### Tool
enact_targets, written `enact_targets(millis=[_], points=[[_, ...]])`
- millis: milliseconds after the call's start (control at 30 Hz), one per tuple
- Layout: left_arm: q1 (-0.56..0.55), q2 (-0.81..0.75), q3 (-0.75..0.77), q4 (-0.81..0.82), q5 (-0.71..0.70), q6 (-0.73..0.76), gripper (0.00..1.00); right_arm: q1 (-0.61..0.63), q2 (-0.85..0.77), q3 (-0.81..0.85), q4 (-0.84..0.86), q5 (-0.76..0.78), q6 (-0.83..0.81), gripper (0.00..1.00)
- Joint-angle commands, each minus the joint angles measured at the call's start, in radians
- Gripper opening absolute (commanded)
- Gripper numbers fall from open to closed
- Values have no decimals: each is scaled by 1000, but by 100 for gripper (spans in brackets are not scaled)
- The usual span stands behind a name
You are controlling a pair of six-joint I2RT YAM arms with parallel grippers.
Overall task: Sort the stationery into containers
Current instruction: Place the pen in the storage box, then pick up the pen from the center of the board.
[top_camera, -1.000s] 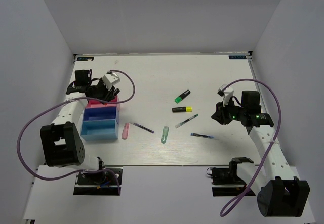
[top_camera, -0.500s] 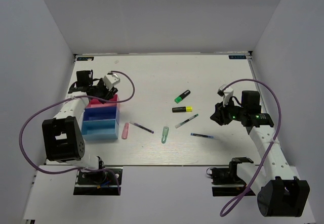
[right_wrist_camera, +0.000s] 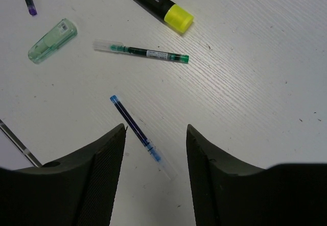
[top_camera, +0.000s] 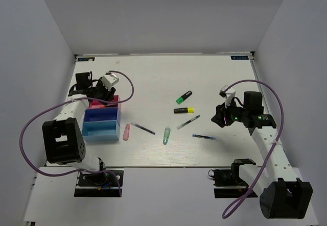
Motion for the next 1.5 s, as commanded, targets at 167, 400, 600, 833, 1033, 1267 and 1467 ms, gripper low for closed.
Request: enact_targets(millis=[167,400,600,833,1033,1267,1467], points=[[-32,-191,-10,107,-10,-232,0,-5,7,2,0,-19,30,1],[-423,-234,133,-256,-548,-817,14,5,103,25,33,28,77,52],[-740,-214,122,-341,-581,-1031,84,2,451,316,-4,-23,106,82],[-902,101,257,-105,-611,-864,34,5,540,415,25,-134,247,0],[-853,402,605,-68,-499,-753,62,-9,460,345,33,-133,172,23],[-842,714,938,-92,-441,-771,80,-23,358,265,36,-151,159,32],[-836,790,953,-42,-409,-806,78,-67,358,266,30,-180,164,32]])
